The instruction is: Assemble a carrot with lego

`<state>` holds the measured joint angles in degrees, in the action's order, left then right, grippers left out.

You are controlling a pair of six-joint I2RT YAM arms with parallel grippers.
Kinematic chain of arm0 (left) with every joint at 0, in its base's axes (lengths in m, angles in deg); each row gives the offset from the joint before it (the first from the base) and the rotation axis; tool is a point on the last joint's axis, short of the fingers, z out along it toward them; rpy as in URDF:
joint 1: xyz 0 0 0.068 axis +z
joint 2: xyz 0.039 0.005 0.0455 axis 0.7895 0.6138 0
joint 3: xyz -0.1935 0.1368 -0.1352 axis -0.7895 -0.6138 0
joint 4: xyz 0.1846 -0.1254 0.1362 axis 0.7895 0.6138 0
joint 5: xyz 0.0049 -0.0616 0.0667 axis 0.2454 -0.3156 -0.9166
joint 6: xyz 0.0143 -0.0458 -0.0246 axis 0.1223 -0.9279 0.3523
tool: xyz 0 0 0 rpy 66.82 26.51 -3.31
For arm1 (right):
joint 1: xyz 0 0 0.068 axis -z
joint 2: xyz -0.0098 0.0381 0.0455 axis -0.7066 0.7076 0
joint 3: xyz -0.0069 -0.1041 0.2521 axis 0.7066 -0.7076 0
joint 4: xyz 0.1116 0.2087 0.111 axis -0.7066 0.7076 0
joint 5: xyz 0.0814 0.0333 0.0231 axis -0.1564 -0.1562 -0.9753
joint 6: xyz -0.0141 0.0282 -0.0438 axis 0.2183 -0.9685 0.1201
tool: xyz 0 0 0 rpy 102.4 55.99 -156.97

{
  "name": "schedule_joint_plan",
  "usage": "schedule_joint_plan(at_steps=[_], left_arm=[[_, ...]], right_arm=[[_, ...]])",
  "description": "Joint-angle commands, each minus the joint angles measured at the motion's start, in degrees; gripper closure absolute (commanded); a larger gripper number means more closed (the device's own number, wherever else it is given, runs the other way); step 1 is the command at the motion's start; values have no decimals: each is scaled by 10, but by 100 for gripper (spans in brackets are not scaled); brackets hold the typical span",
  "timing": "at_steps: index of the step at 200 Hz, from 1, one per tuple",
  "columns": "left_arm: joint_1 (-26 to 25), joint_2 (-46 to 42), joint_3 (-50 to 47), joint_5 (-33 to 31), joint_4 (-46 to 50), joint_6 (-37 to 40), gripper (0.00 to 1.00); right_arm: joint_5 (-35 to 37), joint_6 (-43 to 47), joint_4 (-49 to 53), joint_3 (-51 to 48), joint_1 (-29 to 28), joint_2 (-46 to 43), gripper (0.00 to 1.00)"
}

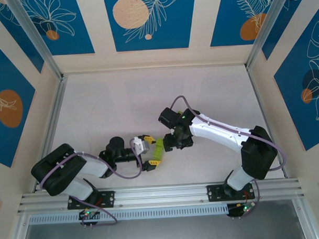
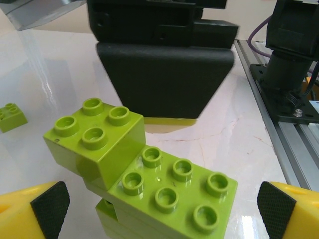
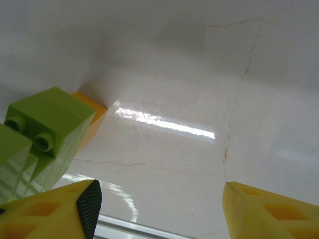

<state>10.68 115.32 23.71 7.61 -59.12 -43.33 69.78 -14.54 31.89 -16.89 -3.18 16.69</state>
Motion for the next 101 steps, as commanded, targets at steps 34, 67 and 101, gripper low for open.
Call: schedule_joint_plan(at_steps=[34,67,101], left_arm=[[6,10,15,17,8,8,1],[5,16,17,11,8,9,1],[5,17,16,9,9,11,1]], right_arm=[[11,43,-9,32,32,24,34],[6,59,-21,48,42,40,34],[2,73,-29,76,45,65,34]])
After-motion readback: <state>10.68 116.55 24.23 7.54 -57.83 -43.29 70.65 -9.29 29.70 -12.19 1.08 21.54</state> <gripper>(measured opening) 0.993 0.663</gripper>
